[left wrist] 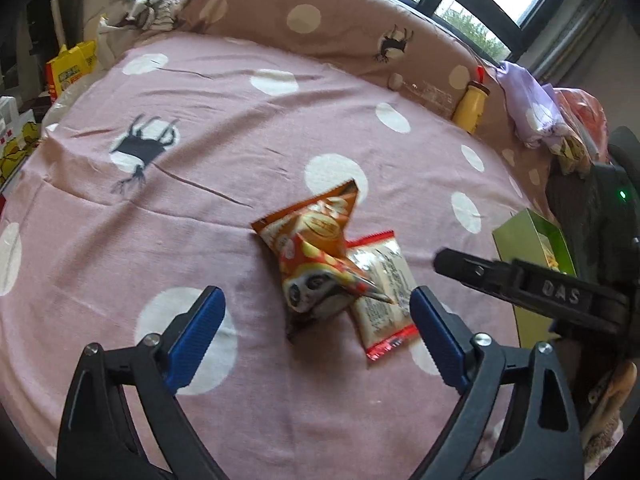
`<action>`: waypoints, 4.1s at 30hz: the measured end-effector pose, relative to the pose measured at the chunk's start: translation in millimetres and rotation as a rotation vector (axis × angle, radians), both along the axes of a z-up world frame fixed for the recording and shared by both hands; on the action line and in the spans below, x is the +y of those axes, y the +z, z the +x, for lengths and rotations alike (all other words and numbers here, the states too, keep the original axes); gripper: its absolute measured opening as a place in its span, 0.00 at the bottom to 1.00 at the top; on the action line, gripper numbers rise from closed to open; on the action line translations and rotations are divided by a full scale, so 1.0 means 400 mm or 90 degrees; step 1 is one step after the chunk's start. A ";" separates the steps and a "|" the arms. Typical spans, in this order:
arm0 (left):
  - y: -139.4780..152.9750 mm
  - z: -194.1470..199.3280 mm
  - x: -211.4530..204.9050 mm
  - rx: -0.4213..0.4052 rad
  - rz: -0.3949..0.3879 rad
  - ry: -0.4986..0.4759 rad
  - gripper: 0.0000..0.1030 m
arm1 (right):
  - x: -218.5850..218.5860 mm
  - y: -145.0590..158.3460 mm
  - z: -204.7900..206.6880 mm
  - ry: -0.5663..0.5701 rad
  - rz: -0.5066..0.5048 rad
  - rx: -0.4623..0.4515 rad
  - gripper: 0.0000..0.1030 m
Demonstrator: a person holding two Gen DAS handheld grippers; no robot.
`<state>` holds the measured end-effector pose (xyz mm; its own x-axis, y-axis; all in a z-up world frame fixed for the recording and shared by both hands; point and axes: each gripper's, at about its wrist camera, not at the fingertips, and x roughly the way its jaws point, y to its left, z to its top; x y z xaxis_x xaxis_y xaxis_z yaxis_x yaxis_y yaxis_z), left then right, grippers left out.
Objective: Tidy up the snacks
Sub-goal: 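Grasp the white-red biscuit packet with the right gripper, then carry the biscuit packet into the green box and open the right gripper, then move the right gripper back toward the orange panda chip bag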
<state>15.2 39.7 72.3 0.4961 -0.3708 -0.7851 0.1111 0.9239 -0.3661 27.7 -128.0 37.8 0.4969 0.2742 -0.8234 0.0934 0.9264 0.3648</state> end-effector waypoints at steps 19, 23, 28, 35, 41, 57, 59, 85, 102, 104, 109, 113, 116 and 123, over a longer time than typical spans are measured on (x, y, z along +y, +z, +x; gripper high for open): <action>-0.098 0.026 -0.144 0.047 -0.015 -0.076 0.37 | 0.015 -0.104 0.036 0.041 0.095 0.003 0.47; -0.082 0.014 -0.151 0.013 0.000 -0.076 0.35 | 0.011 -0.100 0.012 0.039 0.094 0.007 0.46; -0.026 -0.029 -0.161 -0.030 -0.018 -0.097 0.36 | 0.004 -0.065 -0.033 0.033 0.098 -0.005 0.46; 0.065 -0.070 -0.209 -0.092 -0.042 -0.125 0.36 | -0.042 0.035 -0.120 0.005 0.104 -0.089 0.46; 0.138 -0.095 -0.303 -0.157 -0.024 -0.170 0.35 | -0.105 0.112 -0.173 -0.032 0.074 -0.156 0.46; 0.181 -0.089 -0.617 -0.220 -0.034 -0.334 0.35 | -0.409 0.159 -0.307 -0.263 0.076 -0.243 0.47; 0.172 -0.085 -0.649 -0.212 -0.032 -0.349 0.35 | -0.443 0.146 -0.311 -0.286 0.089 -0.237 0.47; 0.179 -0.087 -0.533 -0.206 -0.049 -0.275 0.77 | -0.512 0.103 -0.332 -0.409 0.002 -0.176 0.60; 0.079 -0.027 0.062 -0.160 0.010 0.084 0.90 | -0.271 0.121 -0.229 -0.267 0.028 -0.272 0.84; 0.067 -0.020 0.090 -0.148 0.007 0.110 0.90 | -0.229 0.107 -0.209 -0.244 0.019 -0.265 0.84; 0.044 -0.009 0.115 -0.119 -0.010 0.126 0.90 | -0.127 0.080 -0.159 -0.171 -0.016 -0.246 0.84; 0.035 -0.009 0.111 -0.113 0.013 0.122 0.90 | -0.080 0.049 -0.141 -0.142 -0.042 -0.217 0.84; 0.030 -0.008 0.114 -0.108 0.015 0.121 0.90 | -0.055 0.031 -0.135 -0.127 -0.064 -0.201 0.84; 0.022 -0.003 0.127 -0.094 0.008 0.127 0.90 | -0.018 0.018 -0.133 -0.093 -0.045 -0.197 0.84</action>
<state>13.9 90.6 80.9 0.6685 -0.2451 -0.7022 -0.0224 0.9371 -0.3483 -25.6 -135.3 44.9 0.7559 0.1297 -0.6418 0.1210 0.9356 0.3317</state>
